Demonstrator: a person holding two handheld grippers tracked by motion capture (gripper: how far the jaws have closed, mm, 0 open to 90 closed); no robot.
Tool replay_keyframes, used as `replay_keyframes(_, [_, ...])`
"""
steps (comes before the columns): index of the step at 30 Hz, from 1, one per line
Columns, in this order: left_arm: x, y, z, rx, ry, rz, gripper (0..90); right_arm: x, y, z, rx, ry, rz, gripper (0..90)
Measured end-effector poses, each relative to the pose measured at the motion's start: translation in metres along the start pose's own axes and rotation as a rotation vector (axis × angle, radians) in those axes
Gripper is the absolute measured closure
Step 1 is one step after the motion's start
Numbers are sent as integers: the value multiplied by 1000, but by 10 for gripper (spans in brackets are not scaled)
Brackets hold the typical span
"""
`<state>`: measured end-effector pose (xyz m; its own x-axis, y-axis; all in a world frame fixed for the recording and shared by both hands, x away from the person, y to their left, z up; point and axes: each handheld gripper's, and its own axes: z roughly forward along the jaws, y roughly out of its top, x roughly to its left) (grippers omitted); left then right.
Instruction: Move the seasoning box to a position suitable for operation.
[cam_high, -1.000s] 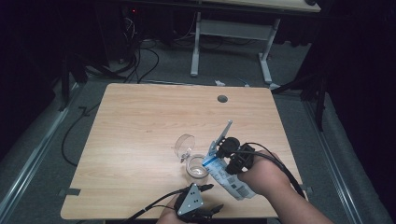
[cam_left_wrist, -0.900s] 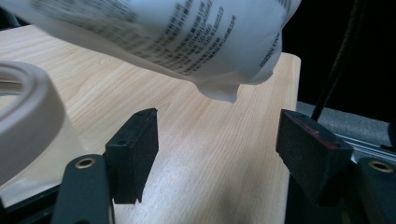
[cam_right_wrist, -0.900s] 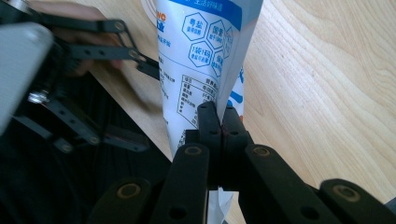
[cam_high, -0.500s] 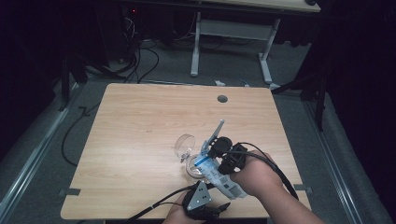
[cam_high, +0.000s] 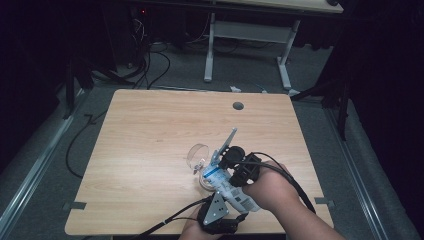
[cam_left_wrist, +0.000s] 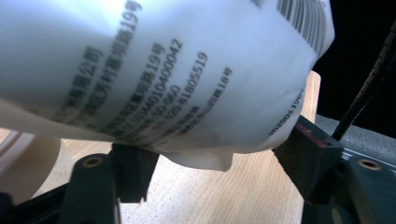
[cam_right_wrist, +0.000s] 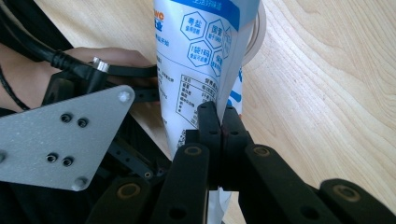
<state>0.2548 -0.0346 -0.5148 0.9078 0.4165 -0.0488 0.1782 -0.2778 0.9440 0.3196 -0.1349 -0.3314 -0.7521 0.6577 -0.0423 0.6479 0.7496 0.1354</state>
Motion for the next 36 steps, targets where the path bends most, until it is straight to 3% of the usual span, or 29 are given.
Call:
replay_keyframes(11, [-7, 2, -3, 31, -18, 29, 448, -3, -4, 4, 5, 3, 7, 900])
replay_keyframes(21, [-9, 2, -4, 44, -35, 10, 512, -5, -8, 9, 14, 3, 14, 900])
replay_keyframes(27, [-9, 6, -4, 46, -77, -16, 523, -7, -8, 9, 13, -3, 12, 900])
replay_keyframes(36, [-10, 13, -2, 54, -92, 0, 530, -7, -7, 9, 17, -8, 12, 900])
